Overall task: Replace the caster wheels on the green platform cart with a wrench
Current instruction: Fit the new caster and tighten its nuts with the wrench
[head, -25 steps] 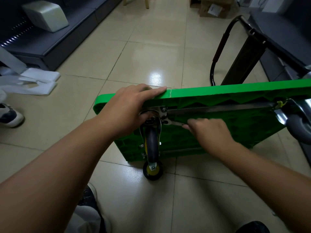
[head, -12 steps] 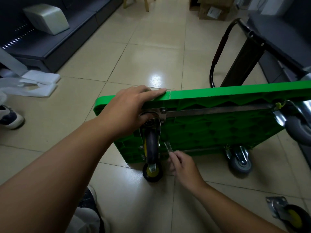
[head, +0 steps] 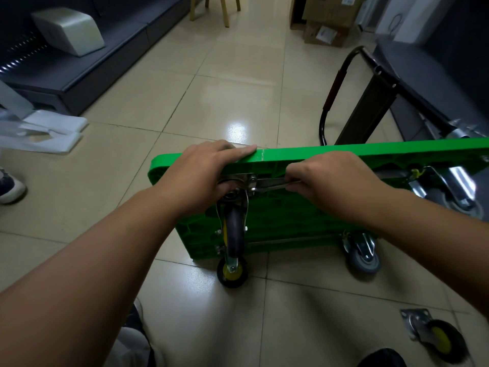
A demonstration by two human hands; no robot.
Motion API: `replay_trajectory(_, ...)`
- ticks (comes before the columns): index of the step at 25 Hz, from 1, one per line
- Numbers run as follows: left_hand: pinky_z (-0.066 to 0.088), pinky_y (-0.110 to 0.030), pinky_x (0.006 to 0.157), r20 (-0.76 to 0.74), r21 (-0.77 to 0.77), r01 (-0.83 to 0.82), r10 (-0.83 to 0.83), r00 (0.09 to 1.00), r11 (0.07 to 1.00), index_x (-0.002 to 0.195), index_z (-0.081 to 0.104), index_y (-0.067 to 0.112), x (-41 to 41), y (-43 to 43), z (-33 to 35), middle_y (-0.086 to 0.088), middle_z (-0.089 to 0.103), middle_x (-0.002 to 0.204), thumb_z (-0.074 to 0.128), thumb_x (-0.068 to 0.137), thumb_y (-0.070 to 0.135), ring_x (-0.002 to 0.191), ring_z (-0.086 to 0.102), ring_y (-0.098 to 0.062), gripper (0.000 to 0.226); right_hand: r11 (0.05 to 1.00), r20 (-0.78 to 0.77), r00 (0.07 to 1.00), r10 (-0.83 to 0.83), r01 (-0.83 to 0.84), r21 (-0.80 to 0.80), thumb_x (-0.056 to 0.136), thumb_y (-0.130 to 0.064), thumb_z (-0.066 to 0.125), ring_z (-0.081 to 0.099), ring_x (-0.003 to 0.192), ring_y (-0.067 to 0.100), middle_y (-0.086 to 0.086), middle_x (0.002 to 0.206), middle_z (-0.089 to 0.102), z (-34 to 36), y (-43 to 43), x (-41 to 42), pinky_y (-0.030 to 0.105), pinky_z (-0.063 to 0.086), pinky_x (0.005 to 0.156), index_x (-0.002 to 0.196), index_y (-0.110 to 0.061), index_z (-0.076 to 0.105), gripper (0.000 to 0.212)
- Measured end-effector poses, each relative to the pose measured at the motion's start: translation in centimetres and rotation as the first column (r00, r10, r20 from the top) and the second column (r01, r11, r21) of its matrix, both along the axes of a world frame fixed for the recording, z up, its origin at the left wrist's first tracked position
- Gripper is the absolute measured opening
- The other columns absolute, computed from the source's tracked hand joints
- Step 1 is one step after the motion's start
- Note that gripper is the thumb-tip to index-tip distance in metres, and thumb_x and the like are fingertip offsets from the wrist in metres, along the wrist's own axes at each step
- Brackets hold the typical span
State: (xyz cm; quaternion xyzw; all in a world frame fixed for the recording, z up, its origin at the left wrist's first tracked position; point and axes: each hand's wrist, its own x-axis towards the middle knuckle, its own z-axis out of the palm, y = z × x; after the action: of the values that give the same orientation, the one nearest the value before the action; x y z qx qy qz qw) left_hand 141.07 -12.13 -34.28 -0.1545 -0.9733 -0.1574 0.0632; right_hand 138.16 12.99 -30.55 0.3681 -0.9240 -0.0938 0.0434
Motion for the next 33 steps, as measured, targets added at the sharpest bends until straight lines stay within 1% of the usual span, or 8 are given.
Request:
replay_trajectory(15, 0.044, -0.044, 0.099, -0.007, 0.012, -0.005, 0.005, 1.0, 1.0, 0.154, 0.036, 0.041, 0.0, 0.1, 0.0, 0.004, 0.057, 0.134, 0.074, 0.088, 0.026, 0.119, 0.052, -0.022, 0.077, 0.991, -0.125, 0.983, -0.135, 0.137, 0.008, 0.1, -0.052, 0.049, 0.065, 0.065, 0.024, -0.002, 0.074, 0.067, -5.5, 0.5, -0.6, 0.027, 0.018, 0.048, 0.084, -0.025, 0.061, 0.034)
replay_trajectory(19, 0.045, -0.045, 0.099, -0.008, 0.011, -0.011, 0.011, 1.0, 1.0, 0.154, 0.036, 0.042, -0.1, 0.0, -0.2, 0.005, 0.057, 0.134, 0.074, 0.088, 0.027, 0.119, 0.052, -0.022, 0.078, 0.944, 0.114, 0.959, -0.261, 0.278, -0.18, 0.101, -0.052, 0.046, 0.061, 0.063, 0.022, -0.002, 0.073, 0.064, -10.7, 1.7, -0.5, 0.028, 0.032, 0.053, 0.084, -0.028, 0.063, 0.034)
replay_trajectory(21, 0.045, -0.045, 0.1, -0.005, 0.011, -0.014, 0.014, 1.0, 1.0, 0.154, 0.035, 0.043, -0.1, 0.0, -0.2, 0.006, 0.057, 0.136, 0.074, 0.087, 0.028, 0.12, 0.051, -0.021, 0.078, 0.791, 0.496, 0.825, -0.271, 0.485, -0.373, 0.101, -0.046, 0.05, 0.058, 0.061, 0.021, 0.0, 0.07, 0.063, -14.2, 0.6, 0.8, 0.03, 0.036, 0.053, 0.081, -0.025, 0.064, 0.032)
replay_trajectory(23, 0.045, -0.046, 0.1, -0.009, 0.01, -0.01, 0.01, 1.0, 1.0, 0.154, 0.036, 0.043, -0.2, -0.1, -0.1, 0.005, 0.057, 0.137, 0.074, 0.087, 0.027, 0.121, 0.052, -0.021, 0.078, 0.486, 0.779, 0.617, -0.113, 0.718, -0.499, 0.102, -0.036, 0.054, 0.059, 0.06, 0.019, 0.001, 0.069, 0.066, -17.6, -2.1, 2.6, 0.032, 0.041, 0.056, 0.077, -0.02, 0.066, 0.032)
replay_trajectory(26, 0.046, -0.044, 0.099, -0.003, 0.001, -0.006, 0.006, 1.0, 1.0, 0.154, 0.037, 0.041, -0.2, -0.1, 0.1, 0.004, 0.057, 0.136, 0.075, 0.086, 0.025, 0.12, 0.053, -0.021, 0.079, 0.175, 0.883, 0.454, 0.124, 0.865, -0.469, 0.105, -0.03, 0.049, 0.056, 0.059, 0.006, -0.008, 0.064, 0.064, -20.3, -6.9, 5.9, 0.025, 0.042, 0.056, 0.078, -0.014, 0.066, 0.036)
replay_trajectory(29, 0.046, -0.042, 0.097, -0.003, -0.003, 0.007, -0.007, 1.0, 1.0, 0.154, 0.038, 0.039, -0.1, -0.1, 0.1, 0.003, 0.058, 0.134, 0.076, 0.086, 0.025, 0.118, 0.053, -0.022, 0.079, 0.004, 0.881, 0.442, 0.168, 0.893, -0.449, 0.106, -0.03, 0.047, 0.048, 0.057, 0.008, -0.004, 0.061, 0.054, -20.8, -7.8, 8.9, 0.026, 0.038, 0.056, 0.076, -0.008, 0.06, 0.04)
replay_trajectory(31, 0.046, -0.043, 0.097, -0.001, 0.001, -0.001, 0.001, 1.0, 1.0, 0.154, 0.037, 0.04, 0.0, -0.2, 0.2, 0.004, 0.058, 0.134, 0.075, 0.086, 0.027, 0.118, 0.053, -0.022, 0.079, 0.098, 0.86, 0.508, 0.036, 0.855, -0.509, 0.104, -0.033, 0.048, 0.04, 0.052, 0.006, -0.01, 0.055, 0.044, -20.0, -5.4, 9.5, 0.026, 0.031, 0.053, 0.073, -0.01, 0.055, 0.04)
replay_trajectory(33, 0.046, -0.044, 0.099, 0.0, 0.002, -0.002, 0.002, 1.0, 1.0, 0.153, 0.036, 0.041, 0.0, 0.0, 0.2, 0.004, 0.057, 0.135, 0.074, 0.087, 0.027, 0.119, 0.052, -0.022, 0.078, 0.381, 0.761, 0.631, -0.15, 0.747, -0.545, 0.101, -0.037, 0.054, 0.045, 0.052, 0.007, -0.009, 0.057, 0.05, -18.0, -2.0, 8.3, 0.027, 0.033, 0.051, 0.078, -0.017, 0.059, 0.032)
